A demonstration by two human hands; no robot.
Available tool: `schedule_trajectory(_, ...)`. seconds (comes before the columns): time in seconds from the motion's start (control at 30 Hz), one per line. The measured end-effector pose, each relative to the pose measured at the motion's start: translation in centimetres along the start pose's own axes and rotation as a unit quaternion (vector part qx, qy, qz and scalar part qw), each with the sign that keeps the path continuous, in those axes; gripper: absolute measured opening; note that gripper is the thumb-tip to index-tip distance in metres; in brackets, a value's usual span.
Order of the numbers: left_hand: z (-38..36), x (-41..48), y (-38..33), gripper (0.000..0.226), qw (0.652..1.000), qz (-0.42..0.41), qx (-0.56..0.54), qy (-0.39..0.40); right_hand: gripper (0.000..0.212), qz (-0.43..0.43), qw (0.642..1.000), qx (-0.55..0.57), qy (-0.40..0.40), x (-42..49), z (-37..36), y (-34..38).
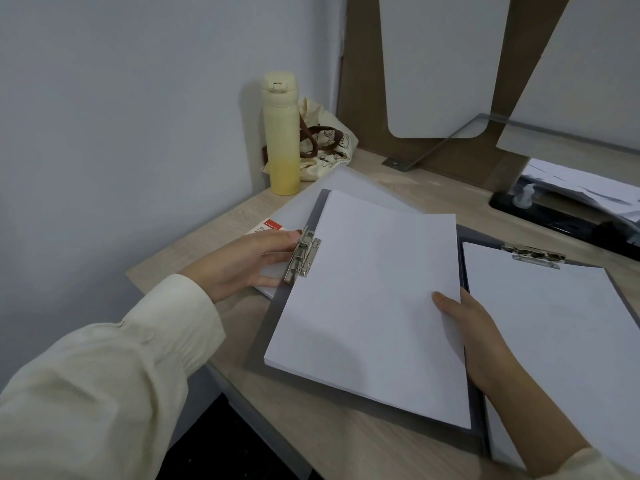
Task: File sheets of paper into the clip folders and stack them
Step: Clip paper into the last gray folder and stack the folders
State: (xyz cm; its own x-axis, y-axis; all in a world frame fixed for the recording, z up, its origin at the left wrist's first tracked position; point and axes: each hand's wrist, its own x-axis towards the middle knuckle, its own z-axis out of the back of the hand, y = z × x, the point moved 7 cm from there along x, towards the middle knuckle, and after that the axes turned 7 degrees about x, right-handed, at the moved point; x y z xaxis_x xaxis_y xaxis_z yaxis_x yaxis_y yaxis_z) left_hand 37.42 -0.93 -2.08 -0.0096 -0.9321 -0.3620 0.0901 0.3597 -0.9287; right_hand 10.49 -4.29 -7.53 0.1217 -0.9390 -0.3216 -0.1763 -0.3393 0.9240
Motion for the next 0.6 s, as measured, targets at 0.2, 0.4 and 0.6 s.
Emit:
schedule_trajectory(0.2, 0.6, -0.3, 0.9, 0.050, 0.980, 0.108, 0.163, -0.023, 0.028, -0.007, 1.000, -0.001, 0.003, 0.1, 0.0, -0.1)
schedule_trajectory(0.4, 0.3, -0.4, 2.1, 0.041, 0.978, 0.132, 0.158, 0.019, 0.034, -0.006, 1.000, -0.001, 0.003, 0.2, 0.1, -0.2)
schedule_trajectory(0.6, 0.3, -0.7, 2.4, 0.021, 0.978, 0.098, 0.182, -0.005, 0.030, 0.001, 1.000, 0.003, -0.002, 0.2, -0.1, -0.2)
